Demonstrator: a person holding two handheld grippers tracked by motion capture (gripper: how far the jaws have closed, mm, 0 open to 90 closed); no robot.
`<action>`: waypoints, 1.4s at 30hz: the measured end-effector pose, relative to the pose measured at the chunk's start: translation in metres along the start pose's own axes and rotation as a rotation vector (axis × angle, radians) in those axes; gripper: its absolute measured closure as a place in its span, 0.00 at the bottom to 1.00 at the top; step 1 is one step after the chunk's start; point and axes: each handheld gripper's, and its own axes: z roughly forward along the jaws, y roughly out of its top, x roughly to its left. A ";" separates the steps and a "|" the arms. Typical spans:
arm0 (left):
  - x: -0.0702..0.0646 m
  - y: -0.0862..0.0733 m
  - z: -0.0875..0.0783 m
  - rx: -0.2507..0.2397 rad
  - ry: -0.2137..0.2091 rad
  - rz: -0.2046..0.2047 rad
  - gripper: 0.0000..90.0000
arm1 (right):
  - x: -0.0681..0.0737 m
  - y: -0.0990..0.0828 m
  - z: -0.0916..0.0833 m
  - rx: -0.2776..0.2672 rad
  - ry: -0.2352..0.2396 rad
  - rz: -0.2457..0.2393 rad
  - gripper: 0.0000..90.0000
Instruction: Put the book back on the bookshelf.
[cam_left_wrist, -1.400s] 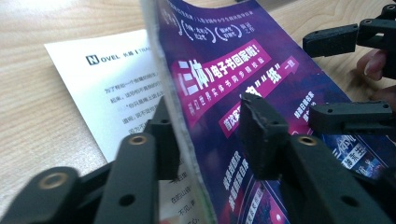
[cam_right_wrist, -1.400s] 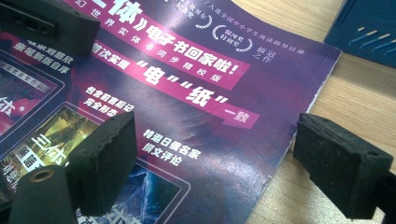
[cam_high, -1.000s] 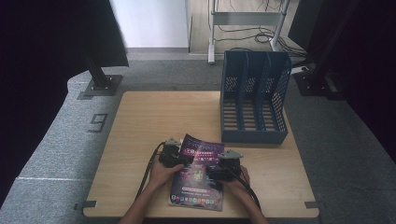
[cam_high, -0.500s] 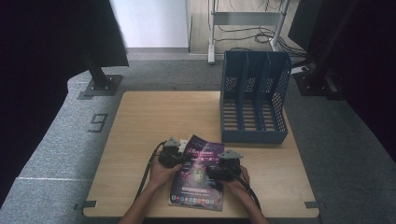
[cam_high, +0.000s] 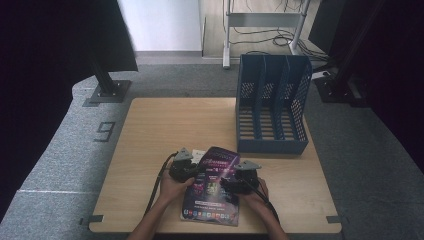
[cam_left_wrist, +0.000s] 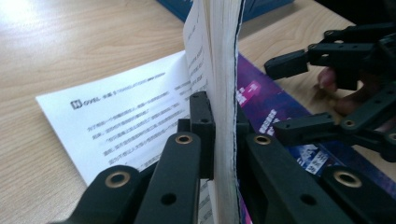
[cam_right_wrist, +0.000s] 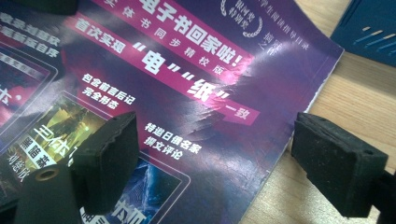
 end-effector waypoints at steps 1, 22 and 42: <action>-0.001 0.001 -0.001 -0.007 -0.005 0.001 0.96 | -0.001 0.000 0.000 0.001 0.006 0.002 0.17; -0.010 0.008 -0.025 -0.087 -0.063 0.032 0.96 | -0.013 0.010 -0.002 -0.011 0.120 0.048 0.15; -0.013 0.010 -0.038 -0.119 -0.082 0.062 0.96 | -0.023 0.025 0.007 -0.031 0.183 0.068 0.14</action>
